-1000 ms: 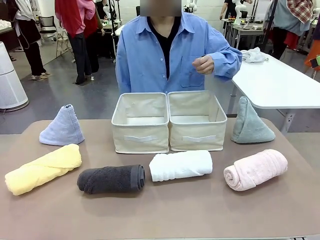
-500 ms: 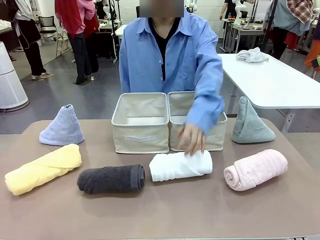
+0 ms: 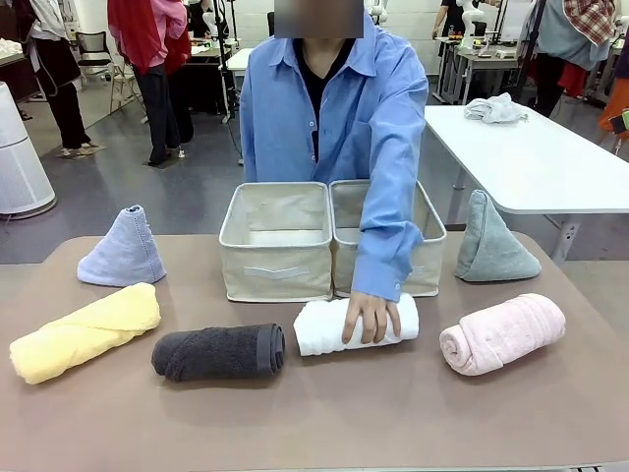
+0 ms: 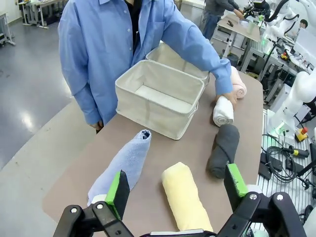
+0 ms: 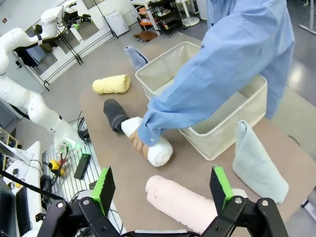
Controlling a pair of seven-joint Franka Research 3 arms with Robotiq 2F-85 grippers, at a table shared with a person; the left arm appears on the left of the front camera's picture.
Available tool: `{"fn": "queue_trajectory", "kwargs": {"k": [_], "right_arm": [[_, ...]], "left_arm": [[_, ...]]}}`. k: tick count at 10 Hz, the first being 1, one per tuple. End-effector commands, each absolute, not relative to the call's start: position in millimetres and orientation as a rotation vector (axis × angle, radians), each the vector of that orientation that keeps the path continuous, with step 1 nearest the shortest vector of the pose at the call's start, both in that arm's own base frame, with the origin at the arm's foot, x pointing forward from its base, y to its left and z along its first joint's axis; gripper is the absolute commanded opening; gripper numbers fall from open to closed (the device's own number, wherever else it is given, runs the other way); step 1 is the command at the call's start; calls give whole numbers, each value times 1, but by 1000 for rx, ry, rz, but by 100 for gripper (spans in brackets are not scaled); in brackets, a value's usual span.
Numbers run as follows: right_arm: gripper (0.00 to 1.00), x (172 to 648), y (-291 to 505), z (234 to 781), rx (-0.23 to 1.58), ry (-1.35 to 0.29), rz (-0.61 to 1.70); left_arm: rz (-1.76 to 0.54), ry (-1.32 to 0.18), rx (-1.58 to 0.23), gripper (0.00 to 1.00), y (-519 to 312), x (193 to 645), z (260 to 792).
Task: Sort the towels based on their folding style.
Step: Pick up one triangle-folded towel and place it in the left Fabric basket.
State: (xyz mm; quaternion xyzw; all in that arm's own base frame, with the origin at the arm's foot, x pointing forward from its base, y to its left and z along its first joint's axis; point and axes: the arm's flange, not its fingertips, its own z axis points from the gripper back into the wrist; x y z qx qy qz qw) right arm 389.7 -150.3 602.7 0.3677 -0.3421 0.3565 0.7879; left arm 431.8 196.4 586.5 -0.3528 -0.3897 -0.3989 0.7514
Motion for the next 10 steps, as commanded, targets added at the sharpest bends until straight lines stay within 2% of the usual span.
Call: {"fn": "queue_trajectory", "kwargs": {"k": [1, 4, 5, 7, 10], "right_arm": [[100, 390, -150, 603, 797, -741, 771], [100, 390, -150, 603, 797, -741, 771], [100, 390, -150, 603, 797, -741, 771], [100, 390, -150, 603, 797, -741, 771], [100, 390, -150, 603, 797, -741, 771]], "left_arm": [[-871, -844, -765, 100, 197, 432, 589], [-871, -851, -770, 100, 196, 432, 587], [-1023, -675, -648, 100, 183, 448, 592], [-1252, -468, -370, 100, 129, 489, 605], [-1555, -312, -153, 100, 42, 529, 596]]}}
